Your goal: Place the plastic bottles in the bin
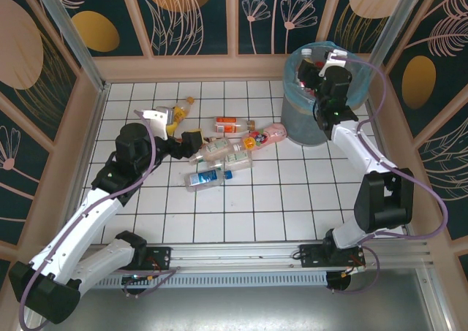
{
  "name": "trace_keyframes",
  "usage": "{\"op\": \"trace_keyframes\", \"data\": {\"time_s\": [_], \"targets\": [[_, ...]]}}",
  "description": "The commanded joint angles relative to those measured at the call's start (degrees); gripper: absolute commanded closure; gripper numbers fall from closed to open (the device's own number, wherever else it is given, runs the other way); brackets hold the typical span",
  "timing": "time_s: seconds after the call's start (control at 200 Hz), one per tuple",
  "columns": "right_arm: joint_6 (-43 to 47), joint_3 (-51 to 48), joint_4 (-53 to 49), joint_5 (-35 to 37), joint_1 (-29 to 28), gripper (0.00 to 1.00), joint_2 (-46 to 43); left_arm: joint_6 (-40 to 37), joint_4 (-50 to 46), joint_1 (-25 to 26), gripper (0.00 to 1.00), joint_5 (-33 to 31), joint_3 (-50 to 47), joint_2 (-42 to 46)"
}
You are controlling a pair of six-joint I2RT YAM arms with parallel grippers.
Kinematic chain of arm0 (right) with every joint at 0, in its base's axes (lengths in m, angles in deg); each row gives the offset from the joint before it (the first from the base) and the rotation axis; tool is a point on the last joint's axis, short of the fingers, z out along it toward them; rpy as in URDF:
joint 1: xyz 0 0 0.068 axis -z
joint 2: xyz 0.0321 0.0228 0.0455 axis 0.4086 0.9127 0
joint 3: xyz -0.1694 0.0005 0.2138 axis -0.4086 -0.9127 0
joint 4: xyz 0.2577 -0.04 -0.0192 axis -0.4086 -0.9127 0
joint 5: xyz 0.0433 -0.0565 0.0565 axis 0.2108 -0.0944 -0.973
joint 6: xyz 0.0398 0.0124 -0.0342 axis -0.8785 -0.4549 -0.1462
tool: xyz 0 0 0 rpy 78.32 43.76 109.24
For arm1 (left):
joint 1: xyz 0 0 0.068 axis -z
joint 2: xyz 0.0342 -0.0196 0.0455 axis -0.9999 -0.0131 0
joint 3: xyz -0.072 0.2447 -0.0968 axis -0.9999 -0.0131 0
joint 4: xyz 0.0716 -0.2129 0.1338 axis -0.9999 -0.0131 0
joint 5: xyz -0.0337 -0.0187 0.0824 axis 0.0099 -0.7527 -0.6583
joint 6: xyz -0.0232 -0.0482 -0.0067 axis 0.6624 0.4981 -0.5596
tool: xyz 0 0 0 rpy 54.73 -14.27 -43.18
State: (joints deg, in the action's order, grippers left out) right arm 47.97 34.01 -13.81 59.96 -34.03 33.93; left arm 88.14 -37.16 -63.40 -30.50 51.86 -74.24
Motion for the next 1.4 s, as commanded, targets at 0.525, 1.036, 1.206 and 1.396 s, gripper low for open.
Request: {"op": "trace_keyframes", "data": {"time_s": [0.525,1.036,1.206,1.396], "targets": [[-8.96,20.59,-25.91,-8.14,2.07,0.46,13.96,0.17,-0.86,0.17,0.05,-2.12,-1.62,1.61],[-9.4,25.91,-51.09,-8.12,2.48,0.52,14.06,0.55,0.98,0.11,0.05,-1.55,-2.14,0.17],[-10.46,35.05,-59.98,-11.29,2.75,0.51,19.3,0.59,0.21,0.12,0.05,-2.16,-2.49,1.1],[-10.89,45.3,-62.25,-10.65,1.14,0.49,20.3,0.3,-0.8,0.16,0.05,-3.77,-2.87,2.54]]}}
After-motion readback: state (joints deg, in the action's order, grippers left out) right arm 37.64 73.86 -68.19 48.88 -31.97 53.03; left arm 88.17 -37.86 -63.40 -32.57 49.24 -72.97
